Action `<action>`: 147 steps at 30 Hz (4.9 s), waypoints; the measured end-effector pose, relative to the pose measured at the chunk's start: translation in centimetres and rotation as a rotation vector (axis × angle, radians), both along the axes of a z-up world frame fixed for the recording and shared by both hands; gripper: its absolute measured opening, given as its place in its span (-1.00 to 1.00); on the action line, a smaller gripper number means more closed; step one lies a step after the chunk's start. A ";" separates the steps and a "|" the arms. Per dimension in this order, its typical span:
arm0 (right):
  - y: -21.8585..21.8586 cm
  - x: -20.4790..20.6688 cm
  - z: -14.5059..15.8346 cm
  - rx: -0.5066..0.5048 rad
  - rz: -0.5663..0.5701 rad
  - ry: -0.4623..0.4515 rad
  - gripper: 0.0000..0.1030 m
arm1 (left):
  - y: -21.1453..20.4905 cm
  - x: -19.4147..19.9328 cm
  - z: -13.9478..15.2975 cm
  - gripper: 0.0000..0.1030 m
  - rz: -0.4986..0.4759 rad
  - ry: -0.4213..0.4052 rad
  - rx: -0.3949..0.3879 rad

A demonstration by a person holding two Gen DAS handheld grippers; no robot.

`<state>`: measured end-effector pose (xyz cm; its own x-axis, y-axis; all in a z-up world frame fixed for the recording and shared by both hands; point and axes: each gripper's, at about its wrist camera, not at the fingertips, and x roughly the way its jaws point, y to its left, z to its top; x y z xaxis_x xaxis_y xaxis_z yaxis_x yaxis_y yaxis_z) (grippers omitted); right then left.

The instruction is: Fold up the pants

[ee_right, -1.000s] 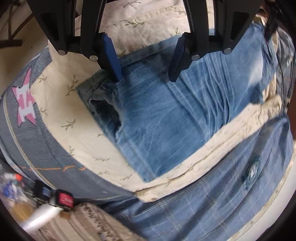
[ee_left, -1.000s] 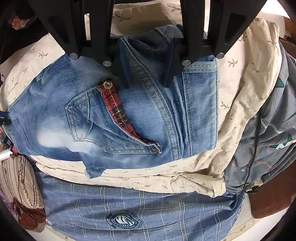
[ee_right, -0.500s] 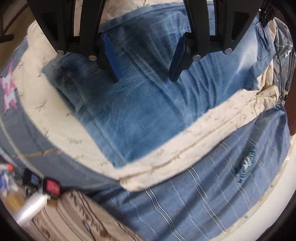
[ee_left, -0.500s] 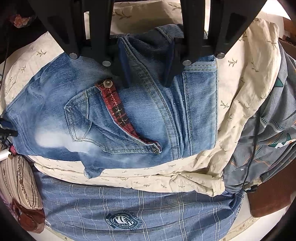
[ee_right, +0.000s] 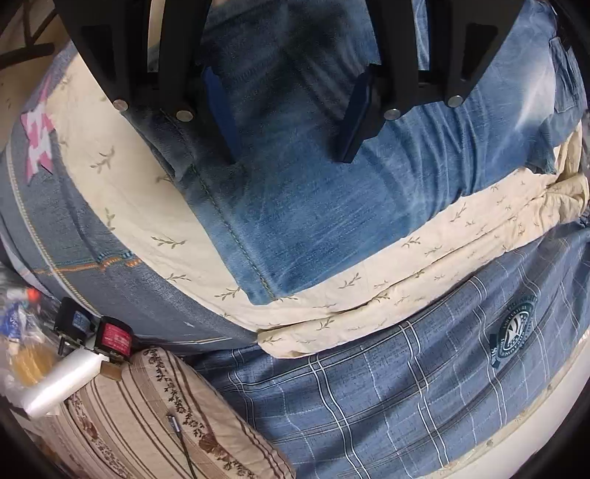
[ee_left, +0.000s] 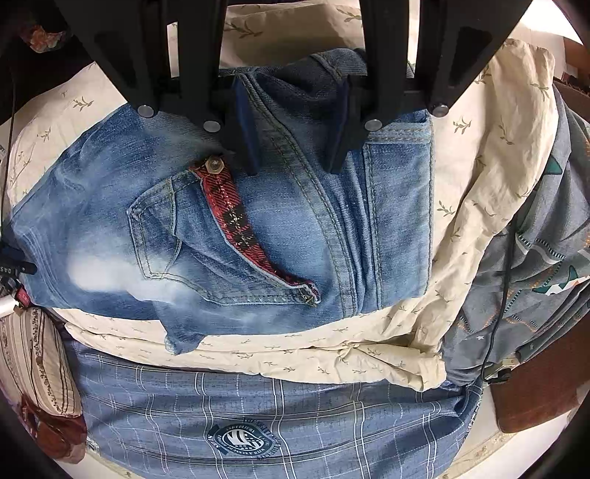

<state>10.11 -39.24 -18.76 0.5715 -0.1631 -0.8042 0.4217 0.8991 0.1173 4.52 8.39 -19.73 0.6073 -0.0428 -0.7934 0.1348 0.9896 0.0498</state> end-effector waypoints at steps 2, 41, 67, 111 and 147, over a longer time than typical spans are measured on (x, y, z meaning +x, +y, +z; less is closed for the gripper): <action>0.2 -0.8 0.4 0.005 0.002 -0.011 0.15 | 0.0 0.0 0.2 -0.26 0.017 0.002 -0.005; 20.5 -3.4 -0.4 -0.279 0.513 -0.006 0.18 | -3.3 -0.4 -0.4 0.69 0.051 0.027 0.053; 14.2 -2.4 0.6 -0.277 0.279 0.028 0.19 | -3.9 -0.5 -0.8 0.82 0.043 0.012 0.071; 5.8 -4.2 2.6 -0.324 0.003 -0.017 0.19 | -4.2 -0.2 -1.0 0.87 0.046 0.019 0.070; 11.2 -3.5 1.0 -0.336 0.276 -0.012 0.31 | 0.0 -0.5 4.3 0.86 0.142 -0.069 0.029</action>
